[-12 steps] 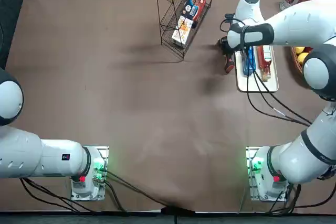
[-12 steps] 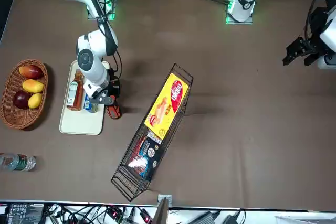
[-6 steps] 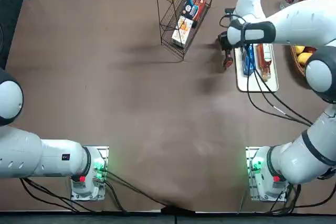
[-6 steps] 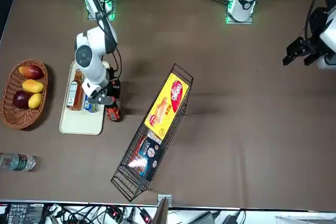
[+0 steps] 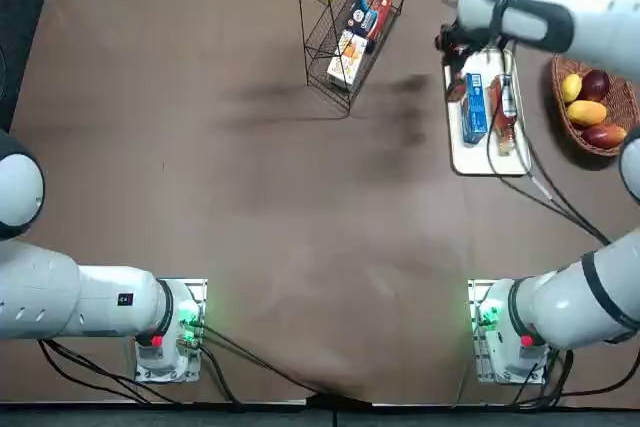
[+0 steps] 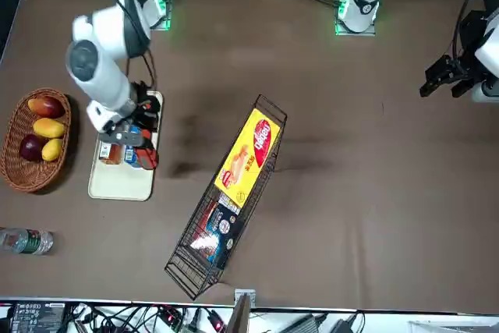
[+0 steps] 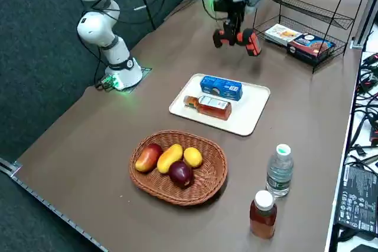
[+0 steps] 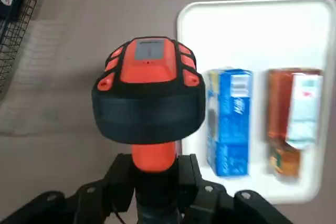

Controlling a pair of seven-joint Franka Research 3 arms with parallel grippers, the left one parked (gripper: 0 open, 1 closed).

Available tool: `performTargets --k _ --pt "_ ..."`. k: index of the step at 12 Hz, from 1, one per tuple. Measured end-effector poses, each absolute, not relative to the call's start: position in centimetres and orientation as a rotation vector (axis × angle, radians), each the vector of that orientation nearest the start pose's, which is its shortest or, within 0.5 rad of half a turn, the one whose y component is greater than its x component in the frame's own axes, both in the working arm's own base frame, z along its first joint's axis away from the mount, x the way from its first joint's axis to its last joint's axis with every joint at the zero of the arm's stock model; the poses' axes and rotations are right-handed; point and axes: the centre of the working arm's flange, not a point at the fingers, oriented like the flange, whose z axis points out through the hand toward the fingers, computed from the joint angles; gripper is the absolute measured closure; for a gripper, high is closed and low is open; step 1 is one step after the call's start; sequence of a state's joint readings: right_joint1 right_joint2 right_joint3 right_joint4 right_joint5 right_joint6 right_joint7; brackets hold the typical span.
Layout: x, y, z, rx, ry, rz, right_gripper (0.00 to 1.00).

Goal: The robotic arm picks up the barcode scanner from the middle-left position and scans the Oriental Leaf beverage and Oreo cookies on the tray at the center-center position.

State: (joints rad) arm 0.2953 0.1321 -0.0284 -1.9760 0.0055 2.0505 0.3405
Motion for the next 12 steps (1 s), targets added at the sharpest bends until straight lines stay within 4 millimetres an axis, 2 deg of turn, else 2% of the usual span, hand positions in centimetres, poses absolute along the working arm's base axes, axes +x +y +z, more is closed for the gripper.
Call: performTargets --k 2,4,7,9,12 --pt "56.3 13.1 43.5 -3.159 0.152 0.143 0.58" --pt "56.8 10.5 45.1 -3.159 0.128 0.196 0.58" --pt "57.2 6.6 44.5 -3.153 0.123 0.257 0.58" --pt "57.6 4.2 43.1 -3.145 0.098 0.301 0.58" --pt "57.9 4.1 41.6 -3.143 0.079 0.334 0.58"
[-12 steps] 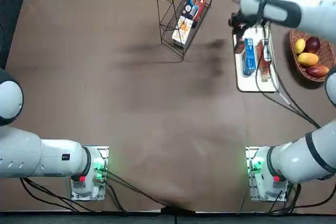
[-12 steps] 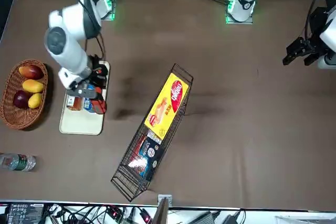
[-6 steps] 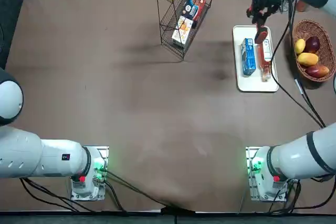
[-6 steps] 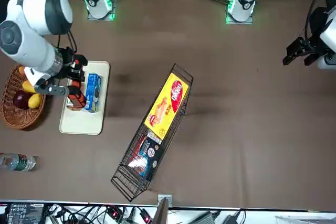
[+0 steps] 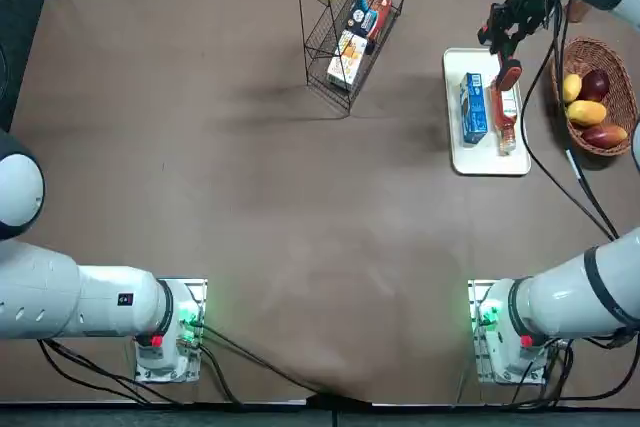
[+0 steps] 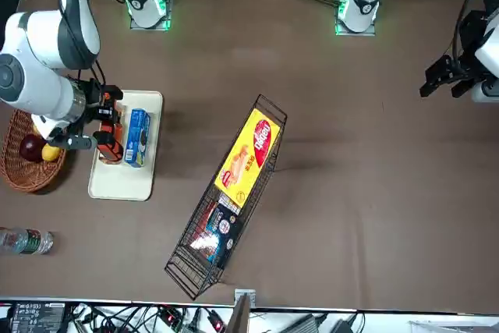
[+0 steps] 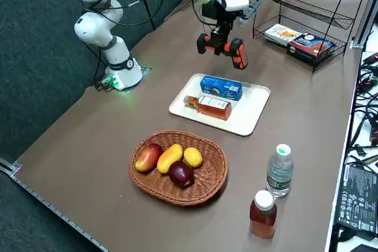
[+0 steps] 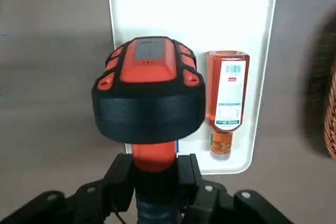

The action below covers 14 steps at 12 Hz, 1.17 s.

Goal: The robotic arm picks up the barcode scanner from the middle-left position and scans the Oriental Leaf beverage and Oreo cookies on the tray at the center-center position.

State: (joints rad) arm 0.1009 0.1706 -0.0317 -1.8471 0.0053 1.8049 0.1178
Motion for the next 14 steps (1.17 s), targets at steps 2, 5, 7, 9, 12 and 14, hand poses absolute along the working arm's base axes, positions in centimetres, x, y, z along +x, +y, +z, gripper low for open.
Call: performTargets --k 2,5,7,9,12,14 --pt "58.0 4.3 40.6 -3.144 0.073 0.321 0.58" --pt "57.6 4.3 38.6 -3.145 0.071 0.302 0.58" --pt "57.4 4.2 37.4 -3.146 0.07 0.283 0.58" --pt "57.3 4.2 36.1 -3.146 0.068 0.276 0.58" --pt "57.0 4.2 34.2 -3.147 0.066 0.262 0.58" --pt "56.7 4.2 33.4 -3.147 0.065 0.265 0.58"
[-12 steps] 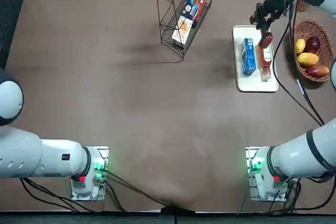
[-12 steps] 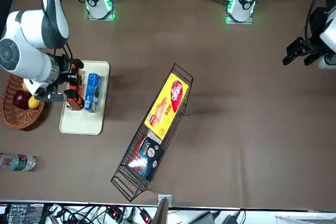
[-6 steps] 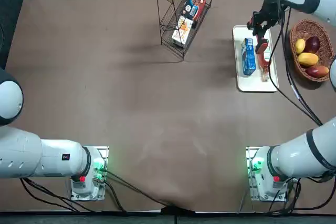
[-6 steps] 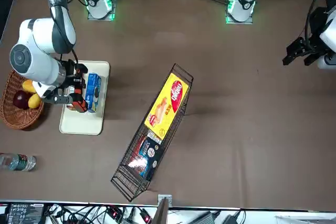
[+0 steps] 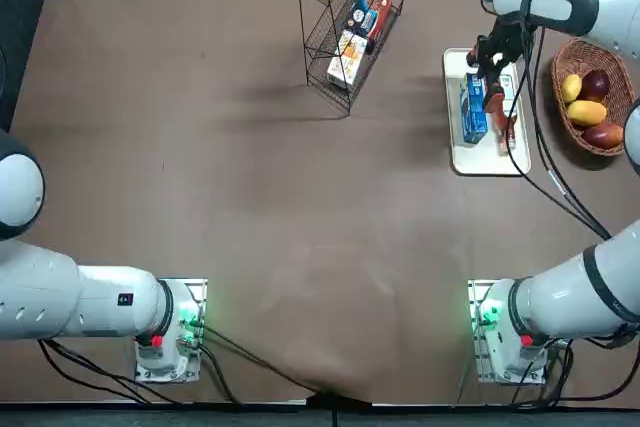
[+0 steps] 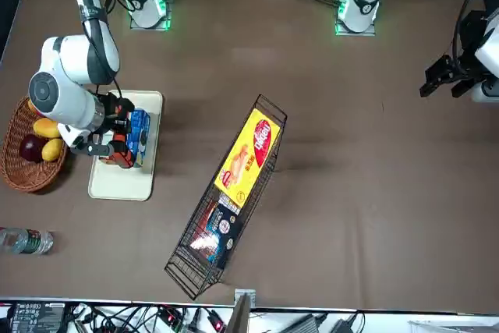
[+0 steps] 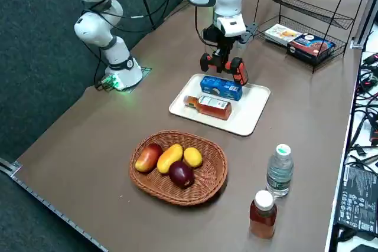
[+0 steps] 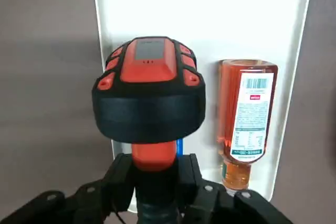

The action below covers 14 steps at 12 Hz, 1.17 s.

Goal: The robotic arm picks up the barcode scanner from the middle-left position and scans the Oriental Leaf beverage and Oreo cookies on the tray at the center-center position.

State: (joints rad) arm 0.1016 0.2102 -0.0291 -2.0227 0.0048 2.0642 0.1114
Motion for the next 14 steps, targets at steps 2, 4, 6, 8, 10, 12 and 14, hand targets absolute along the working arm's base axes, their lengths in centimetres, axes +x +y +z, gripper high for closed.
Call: performTargets --k 2,4,6,8,10,12,14 --pt "56.7 4.2 33.1 -3.147 0.063 0.269 0.58" --pt "56.6 4.2 33.0 -3.146 0.028 0.273 0.58" --pt "56.6 4.0 33.1 -3.144 0.007 0.276 0.58" --pt "56.6 3.2 33.5 -3.142 0.007 0.274 0.58" --pt "56.7 1.3 35.0 -3.137 0.017 0.279 0.58" --pt "56.8 -1.5 36.8 -3.129 0.041 0.276 0.58" --pt "56.6 -4.5 37.7 -3.122 0.06 0.262 0.58"
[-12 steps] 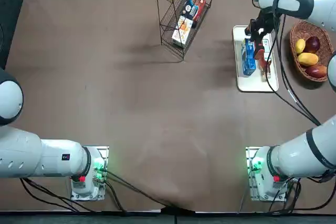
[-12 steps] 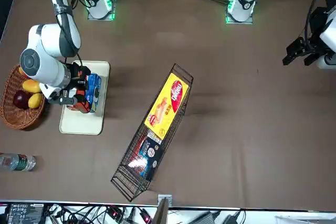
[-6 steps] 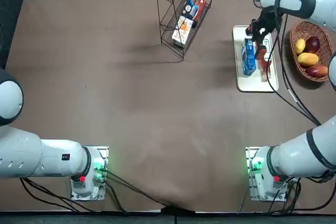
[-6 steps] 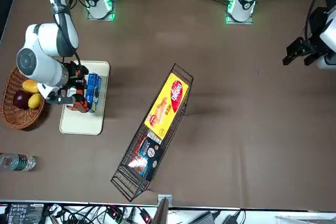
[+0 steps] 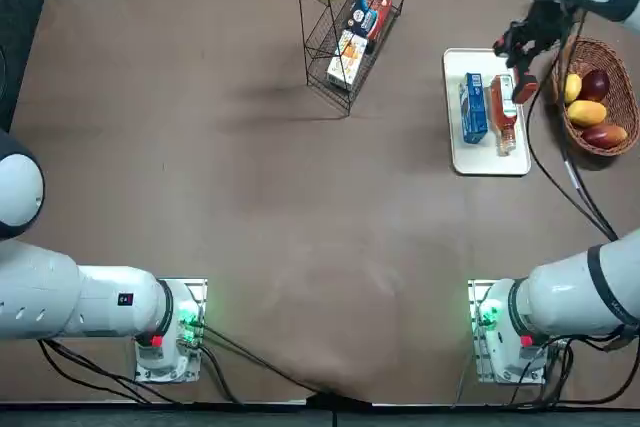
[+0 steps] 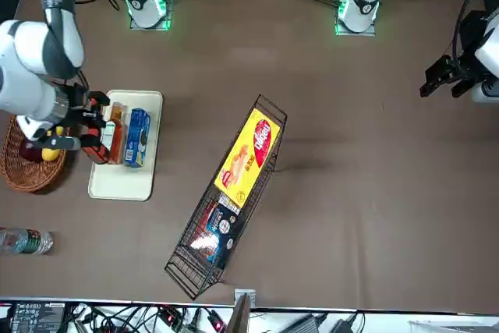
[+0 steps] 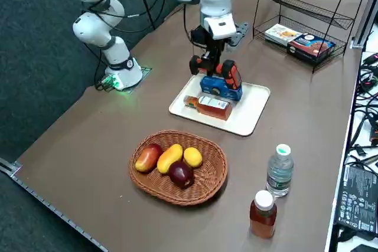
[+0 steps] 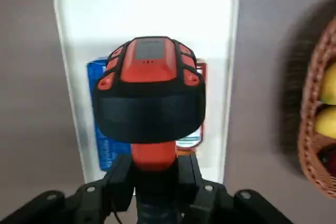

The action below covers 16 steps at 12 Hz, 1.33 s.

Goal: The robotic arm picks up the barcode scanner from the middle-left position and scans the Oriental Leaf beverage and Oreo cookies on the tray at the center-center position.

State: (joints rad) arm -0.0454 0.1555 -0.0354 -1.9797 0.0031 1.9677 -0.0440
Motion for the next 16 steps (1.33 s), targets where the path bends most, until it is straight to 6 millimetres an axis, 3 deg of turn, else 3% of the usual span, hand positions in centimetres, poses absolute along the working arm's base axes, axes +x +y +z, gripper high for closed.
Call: performTargets --k 4,9,16 --pt "56.4 -8.0 37.0 -3.112 0.073 0.269 0.58" --pt "57.0 -8.1 34.4 -3.128 0.052 0.283 0.58" --pt "57.0 -8.2 33.6 -3.131 0.045 0.302 0.58"
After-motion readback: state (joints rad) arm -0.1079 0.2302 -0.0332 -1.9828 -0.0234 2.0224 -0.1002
